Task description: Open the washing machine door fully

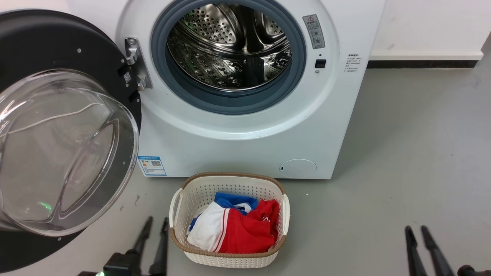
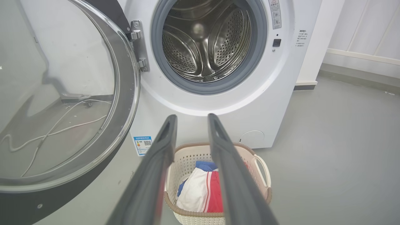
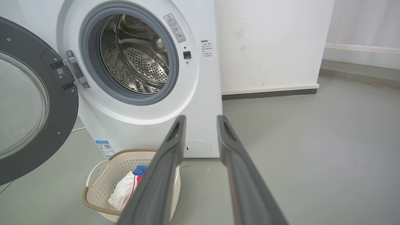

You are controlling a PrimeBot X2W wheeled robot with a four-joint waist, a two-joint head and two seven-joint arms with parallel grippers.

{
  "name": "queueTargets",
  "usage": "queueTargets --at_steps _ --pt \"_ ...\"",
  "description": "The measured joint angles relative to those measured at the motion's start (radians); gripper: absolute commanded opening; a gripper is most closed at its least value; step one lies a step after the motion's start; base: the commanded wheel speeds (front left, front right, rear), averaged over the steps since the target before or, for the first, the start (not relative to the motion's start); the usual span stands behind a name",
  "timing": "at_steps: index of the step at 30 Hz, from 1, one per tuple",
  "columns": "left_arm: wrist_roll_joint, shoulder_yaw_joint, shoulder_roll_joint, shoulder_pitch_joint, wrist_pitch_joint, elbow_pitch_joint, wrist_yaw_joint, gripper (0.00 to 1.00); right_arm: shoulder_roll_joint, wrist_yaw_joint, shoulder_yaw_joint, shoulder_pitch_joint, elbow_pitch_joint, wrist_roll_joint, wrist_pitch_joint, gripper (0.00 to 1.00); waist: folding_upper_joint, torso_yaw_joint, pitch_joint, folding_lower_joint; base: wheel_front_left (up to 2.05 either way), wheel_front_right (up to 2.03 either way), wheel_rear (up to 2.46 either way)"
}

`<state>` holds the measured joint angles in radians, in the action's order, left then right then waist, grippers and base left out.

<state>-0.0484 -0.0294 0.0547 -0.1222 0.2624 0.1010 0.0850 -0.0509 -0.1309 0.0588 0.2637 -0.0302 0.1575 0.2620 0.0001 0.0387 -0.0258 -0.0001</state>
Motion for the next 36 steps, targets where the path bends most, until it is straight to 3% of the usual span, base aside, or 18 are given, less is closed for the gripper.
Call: queueTargets --at_steps 5,19,36 --pt "-0.002 0.000 -0.003 -0.017 -0.006 0.040 0.000 0.00 0.000 0.000 -0.003 0.002 0.037 0.001 -0.003 0.00 0.0000 0.000 0.000 0.0000 0.00 0.00 0.00" --pt "-0.299 0.026 -0.004 0.012 -0.079 0.065 0.005 0.00 -0.008 0.000 -0.014 -0.052 0.085 0.296 -0.055 0.00 0.0000 -0.005 0.004 0.0000 0.00 0.00 0.00" --pt "-0.588 0.052 -0.004 0.060 -0.147 0.084 0.013 0.00 -0.019 0.000 -0.018 -0.121 0.127 0.576 -0.114 0.00 0.0000 -0.010 0.007 0.0001 0.00 0.00 0.00"
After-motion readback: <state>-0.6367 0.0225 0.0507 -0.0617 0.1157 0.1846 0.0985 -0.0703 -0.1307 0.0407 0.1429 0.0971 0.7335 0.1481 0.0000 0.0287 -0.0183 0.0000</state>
